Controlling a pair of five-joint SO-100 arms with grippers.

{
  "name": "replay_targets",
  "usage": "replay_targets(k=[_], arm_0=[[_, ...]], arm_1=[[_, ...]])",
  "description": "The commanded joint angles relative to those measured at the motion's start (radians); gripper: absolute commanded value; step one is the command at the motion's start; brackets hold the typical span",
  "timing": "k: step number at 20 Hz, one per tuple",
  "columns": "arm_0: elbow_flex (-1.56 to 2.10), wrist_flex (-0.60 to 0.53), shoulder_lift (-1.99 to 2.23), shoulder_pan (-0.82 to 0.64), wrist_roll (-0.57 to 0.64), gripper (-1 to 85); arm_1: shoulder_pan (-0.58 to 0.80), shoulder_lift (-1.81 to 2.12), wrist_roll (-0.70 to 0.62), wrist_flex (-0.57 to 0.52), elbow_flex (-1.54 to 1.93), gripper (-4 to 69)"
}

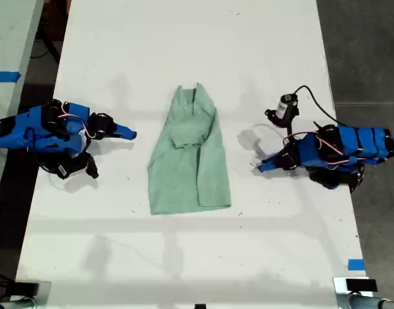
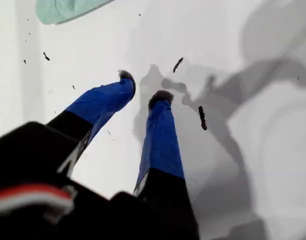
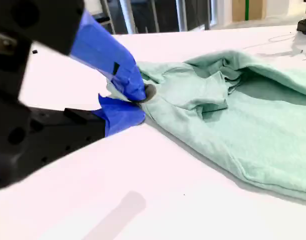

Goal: Fold t shirt

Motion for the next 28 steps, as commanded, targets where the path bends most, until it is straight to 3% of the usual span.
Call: replay_targets(k=[1,12,13,14,15,16,17,18,21,22,24,26,28], arm_0=[[0.043,0.002,0.008,-0.006,-0.011,2.5],[0.043,0.002,0.008,-0.006,-0.011,2.5],[0.043,-0.005,0.009,-0.005,-0.133,2.6],[0.041,-0.012,0.011,0.044,-0.426,8.4],[0.041,-0.048,0.012,0.164,-0.462,23.7],[0.043,-0.112,0.014,0.232,-0.383,25.8],[0.043,-0.141,0.014,0.192,-0.288,6.4],[0.043,-0.118,0.014,0.166,-0.299,-0.3],[0.041,-0.258,0.014,0.245,-0.319,-0.3],[0.009,-0.272,0.011,0.238,-0.388,-0.3],[-0.186,-0.101,-0.172,0.23,-0.522,-0.1],[-0.491,-0.074,-0.693,0.311,-0.569,8.8],[-0.899,0.046,-1.221,0.364,-0.563,15.9]], arm_1=[[0.003,0.014,-0.015,0.002,0.058,9.3],[0.003,0.014,-0.015,0.002,0.058,9.3],[0.003,0.014,-0.015,0.002,0.058,9.3],[0.003,0.014,-0.015,0.002,0.058,9.3],[0.003,0.014,-0.015,0.002,0.058,9.3],[0.003,0.014,-0.015,0.002,0.058,9.3],[0.003,0.014,-0.015,0.002,0.058,9.3],[0.003,0.014,-0.015,0.002,0.058,9.3],[0.003,0.014,-0.015,0.002,0.058,9.3],[0.003,0.014,-0.015,0.002,0.058,9.3],[0.003,0.014,-0.015,0.002,0.058,9.3],[0.003,0.014,-0.015,0.002,0.058,9.3],[0.003,0.014,-0.015,0.002,0.058,9.3]])
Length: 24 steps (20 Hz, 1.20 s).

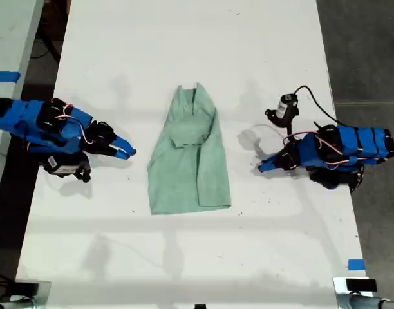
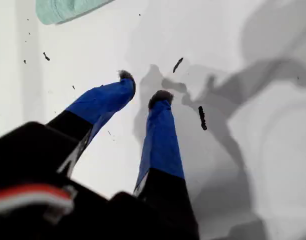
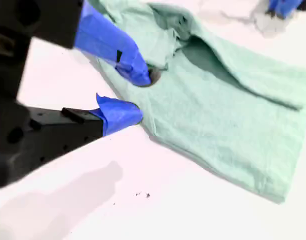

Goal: Fold t shirt

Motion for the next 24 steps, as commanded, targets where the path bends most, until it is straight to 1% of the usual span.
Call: replay_targets(k=[1,2,3,6,9,10,11,12,14,15,16,18,21,23,24], arm_0=[[-0.604,0.127,-0.79,0.061,-0.02,20.3],[-0.735,0.175,-0.969,0.078,-0.048,27.5],[-0.819,0.195,-1.106,0.081,-0.035,28.3],[-0.882,0.087,-1.307,0.092,-0.031,26.5],[-0.922,0.066,-1.394,0.12,-0.086,24.0],[-0.922,0.072,-1.408,0.129,-0.109,22.2],[-0.922,0.075,-1.417,0.137,-0.127,14.2],[-0.917,0.081,-1.416,0.143,-0.167,0.0],[-0.917,0.091,-1.381,0.141,-0.183,-0.3],[-0.925,0.12,-1.345,0.135,-0.184,-0.3],[-0.951,0.172,-1.315,0.129,-0.178,-0.3],[-1.081,0.331,-1.301,0.11,-0.147,-0.3],[-1.434,0.522,-1.414,0.072,-0.018,-0.3],[-1.72,0.546,-1.571,0.043,0.127,-0.3],[-1.812,0.514,-1.632,0.031,0.195,-0.3]], arm_1=[[0.003,0.014,-0.015,0.002,0.058,9.3],[0.003,0.014,-0.015,0.002,0.058,9.3],[0.003,0.014,-0.015,0.002,0.058,9.3],[0.003,0.014,-0.015,0.002,0.058,9.3],[0.003,0.014,-0.015,0.002,0.058,9.3],[0.003,0.014,-0.015,0.002,0.058,9.3],[0.003,0.014,-0.015,0.002,0.058,9.3],[0.003,0.014,-0.015,0.002,0.058,9.3],[0.003,0.014,-0.015,0.002,0.058,9.3],[0.003,0.014,-0.015,0.002,0.058,9.3],[0.003,0.014,-0.015,0.002,0.058,9.3],[0.003,0.014,-0.015,0.002,0.058,9.3],[0.003,0.014,-0.015,0.002,0.058,9.3],[0.003,0.014,-0.015,0.002,0.058,9.3],[0.003,0.014,-0.015,0.002,0.058,9.3]])
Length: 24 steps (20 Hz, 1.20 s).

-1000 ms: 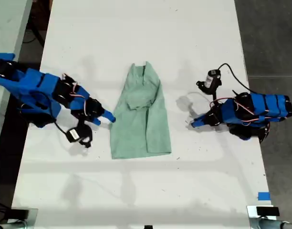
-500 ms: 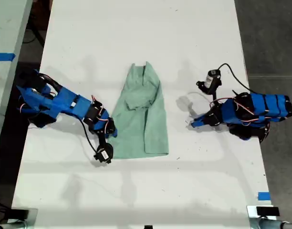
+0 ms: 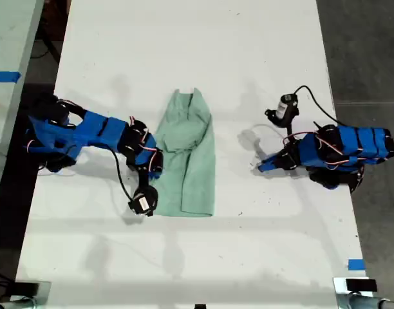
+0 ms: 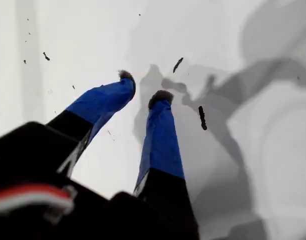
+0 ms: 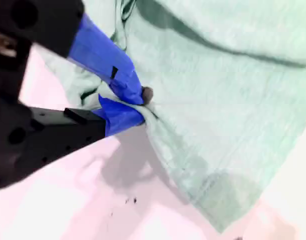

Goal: Fold t shirt

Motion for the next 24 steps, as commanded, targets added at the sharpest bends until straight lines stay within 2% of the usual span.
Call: replay_targets(k=[1,2,3,4,6,8,9,10,12,14,16,19,20,21,22,23,24], arm_0=[[-0.255,-0.084,-0.078,-0.049,0.153,-0.3],[-0.255,-0.138,-0.097,-0.058,0.183,5.0],[-0.255,-0.21,-0.115,-0.058,0.221,17.8],[-0.255,-0.287,-0.129,-0.054,0.255,21.4],[-0.255,-0.356,-0.133,-0.048,0.29,23.8],[-0.242,-0.316,-0.081,-0.057,0.281,21.9],[-0.23,-0.253,-0.021,-0.066,0.259,9.0],[-0.198,-0.184,0.072,-0.075,0.232,-0.2],[-0.118,-0.081,0.33,-0.077,0.196,-0.2],[0.097,-0.072,0.666,-0.098,0.187,-0.2],[0.537,-0.192,1.031,-0.133,0.189,-0.2],[1.388,-0.508,1.592,-0.278,0.242,1.7],[1.643,-0.535,1.919,-0.305,0.23,8.1],[1.85,-0.494,2.221,-0.299,0.204,9.5],[1.871,-0.489,2.187,-0.245,0.193,9.3],[1.947,-0.578,2.178,-0.219,0.196,8.7],[2.017,-0.606,2.217,-0.196,0.153,10.4]], arm_1=[[0.003,0.014,-0.015,0.002,0.058,9.3],[0.003,0.014,-0.015,0.002,0.058,9.3],[0.003,0.014,-0.015,0.002,0.058,9.3],[0.003,0.014,-0.015,0.002,0.058,9.3],[0.003,0.014,-0.015,0.002,0.058,9.3],[0.003,0.014,-0.015,0.002,0.058,9.3],[0.003,0.014,-0.015,0.002,0.058,9.3],[0.003,0.014,-0.015,0.002,0.058,9.3],[0.003,0.014,-0.015,0.002,0.058,9.3],[0.003,0.014,-0.015,0.002,0.058,9.3],[0.003,0.014,-0.015,0.002,0.058,9.3],[0.003,0.014,-0.015,0.002,0.058,9.3],[0.003,0.014,-0.015,0.002,0.058,9.3],[0.003,0.014,-0.015,0.002,0.058,9.3],[0.005,0.014,-0.009,0.008,0.055,9.3],[0.005,0.014,-0.017,0.009,0.055,8.7],[0.005,0.014,-0.02,0.012,0.054,8.5]])
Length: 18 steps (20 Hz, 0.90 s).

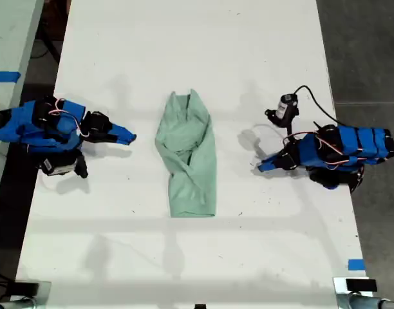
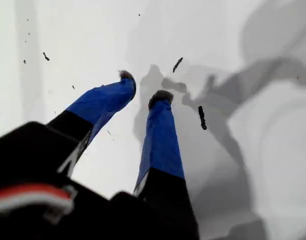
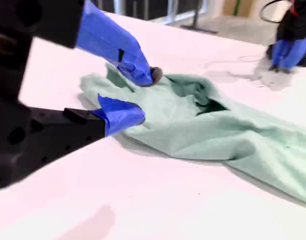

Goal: Fold t shirt

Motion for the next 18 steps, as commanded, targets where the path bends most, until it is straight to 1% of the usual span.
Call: replay_targets(k=[1,2,3,4,5,6,18], arm_0=[[0.183,-0.051,0.084,0.029,-0.1,10.8],[0.186,0.028,0.072,0.028,-0.133,5.1],[0.187,0.043,0.074,0.017,-0.126,1.9],[0.187,0.04,0.083,0.037,-0.133,9.4],[0.187,0.041,0.083,0.041,-0.117,13.7],[0.187,0.043,0.08,0.043,-0.071,14.9],[0.187,0.043,0.078,0.046,-0.058,15.1]], arm_1=[[0.006,0.014,-0.018,0.011,0.054,8.3],[0.006,0.014,-0.02,0.014,0.052,8.1],[0.006,0.014,-0.02,0.014,0.052,8.0],[0.008,0.014,-0.021,0.014,0.052,7.9],[0.008,0.014,-0.021,0.014,0.052,7.9],[0.008,0.014,-0.021,0.014,0.052,7.8],[0.009,0.014,-0.021,0.014,0.052,7.6]])
